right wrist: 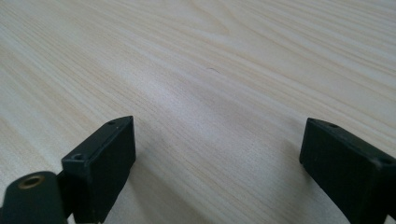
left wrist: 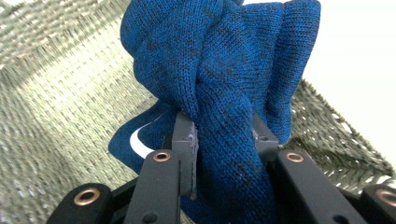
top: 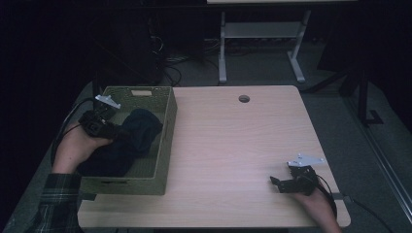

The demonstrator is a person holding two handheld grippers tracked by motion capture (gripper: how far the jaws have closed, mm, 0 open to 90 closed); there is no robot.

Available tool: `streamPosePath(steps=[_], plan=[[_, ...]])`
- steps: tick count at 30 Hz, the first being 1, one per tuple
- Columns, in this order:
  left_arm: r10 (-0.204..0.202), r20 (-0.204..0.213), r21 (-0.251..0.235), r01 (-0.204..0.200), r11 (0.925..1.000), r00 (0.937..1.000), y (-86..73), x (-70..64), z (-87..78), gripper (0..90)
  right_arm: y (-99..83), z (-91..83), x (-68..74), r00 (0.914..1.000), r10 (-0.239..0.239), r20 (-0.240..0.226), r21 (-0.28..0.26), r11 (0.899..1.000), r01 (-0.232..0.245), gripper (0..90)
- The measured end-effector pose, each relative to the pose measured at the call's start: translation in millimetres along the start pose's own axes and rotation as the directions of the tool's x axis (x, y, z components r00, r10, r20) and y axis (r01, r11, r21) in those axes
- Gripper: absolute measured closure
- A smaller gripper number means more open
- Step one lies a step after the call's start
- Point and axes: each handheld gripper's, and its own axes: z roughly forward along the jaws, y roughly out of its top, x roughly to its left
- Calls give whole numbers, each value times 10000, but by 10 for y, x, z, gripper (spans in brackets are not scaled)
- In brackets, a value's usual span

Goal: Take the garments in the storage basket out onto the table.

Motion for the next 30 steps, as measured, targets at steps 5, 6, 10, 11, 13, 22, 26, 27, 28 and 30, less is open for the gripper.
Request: streamPosePath(steps=[5,6,10,11,13,22,26,27,28,30], plan=[[-31,105,-313,35,9995,9999,53,-7,-121,705,0,0,0,10000,1,3,-5,10000,-1,102],[8,139,-349,-3,9994,9999,69,-11,-144,705,0,0,0,10000,1,-1,1,10000,-1,102],[169,177,-414,-161,9990,9997,145,-40,-219,706,0,0,0,10000,5,2,-2,10000,-5,102],[238,170,-464,-230,9987,9996,166,-49,-233,705,0,0,0,10000,4,3,-6,10000,-4,102],[313,205,-500,-302,9983,9993,209,-66,-259,705,0,0,0,10000,4,4,-6,10000,-4,102],[660,416,-678,-631,9957,9970,378,-153,-351,706,0,0,0,10000,0,0,-2,10000,0,102],[841,411,-733,-810,9940,9956,462,-189,-399,706,0,0,0,10000,0,2,-3,10000,0,102],[890,436,-726,-857,9937,9951,485,-195,-413,706,0,0,0,10000,3,0,-2,10000,-3,102],[946,438,-734,-912,9931,9946,508,-204,-426,706,0,0,0,10000,0,1,-4,10000,0,102],[991,486,-785,-951,9924,9939,551,-227,-440,706,0,0,0,10000,1,3,-2,10000,-1,102]])
